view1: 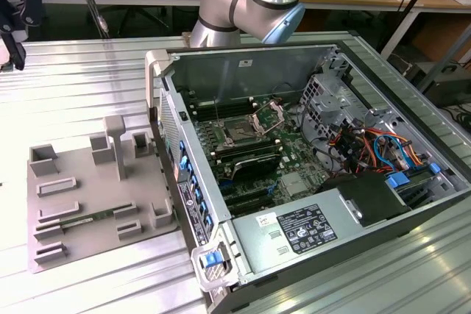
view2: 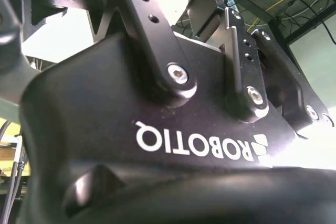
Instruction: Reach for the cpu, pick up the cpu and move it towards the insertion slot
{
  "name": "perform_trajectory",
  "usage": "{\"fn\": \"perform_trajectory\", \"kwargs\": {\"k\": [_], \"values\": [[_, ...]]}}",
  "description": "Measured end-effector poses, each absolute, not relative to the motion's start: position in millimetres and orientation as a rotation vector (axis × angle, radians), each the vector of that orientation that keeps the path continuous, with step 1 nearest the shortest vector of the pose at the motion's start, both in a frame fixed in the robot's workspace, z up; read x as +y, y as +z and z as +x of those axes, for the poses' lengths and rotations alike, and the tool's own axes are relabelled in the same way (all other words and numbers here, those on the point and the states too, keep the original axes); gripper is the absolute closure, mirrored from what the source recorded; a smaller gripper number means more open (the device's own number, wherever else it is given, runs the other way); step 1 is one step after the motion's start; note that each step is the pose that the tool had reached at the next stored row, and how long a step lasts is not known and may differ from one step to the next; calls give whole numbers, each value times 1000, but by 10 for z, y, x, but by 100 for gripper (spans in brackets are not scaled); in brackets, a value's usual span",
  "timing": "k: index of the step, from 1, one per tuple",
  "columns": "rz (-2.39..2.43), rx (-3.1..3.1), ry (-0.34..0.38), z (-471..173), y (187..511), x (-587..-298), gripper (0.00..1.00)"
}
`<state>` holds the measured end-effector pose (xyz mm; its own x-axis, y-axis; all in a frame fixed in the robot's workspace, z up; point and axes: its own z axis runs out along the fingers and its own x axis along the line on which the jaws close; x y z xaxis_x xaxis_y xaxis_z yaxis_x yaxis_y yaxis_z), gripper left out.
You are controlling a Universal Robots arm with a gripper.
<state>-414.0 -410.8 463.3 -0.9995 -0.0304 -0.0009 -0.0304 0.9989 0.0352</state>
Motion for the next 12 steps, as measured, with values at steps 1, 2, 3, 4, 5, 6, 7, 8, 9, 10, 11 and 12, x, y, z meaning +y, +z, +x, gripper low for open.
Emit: {"fn": "perform_trajectory", "kwargs": {"k": [1,2,3,4,5,6,7,8,9,10,11,12], "values": [[-48,3140,55,-4140,4639,-4108,45],[-48,3140,55,-4140,4649,-4108,45],[-48,3140,55,-4140,4660,-4108,45],[-48,3140,55,-4140,4670,-4108,45],[-48,3140,55,-4140,4680,-4108,45],[-48,3140,55,-4140,4687,-4108,45],[-48,3140,55,-4140,4690,-4108,45],[-48,3140,55,-4140,4690,-4108,45],[-48,3140,55,-4140,4690,-4108,45],[-48,3140,55,-4140,4691,-4108,45],[-48,3140,55,-4140,4691,-4108,45],[-48,3140,55,-4140,4691,-4108,45]]}}
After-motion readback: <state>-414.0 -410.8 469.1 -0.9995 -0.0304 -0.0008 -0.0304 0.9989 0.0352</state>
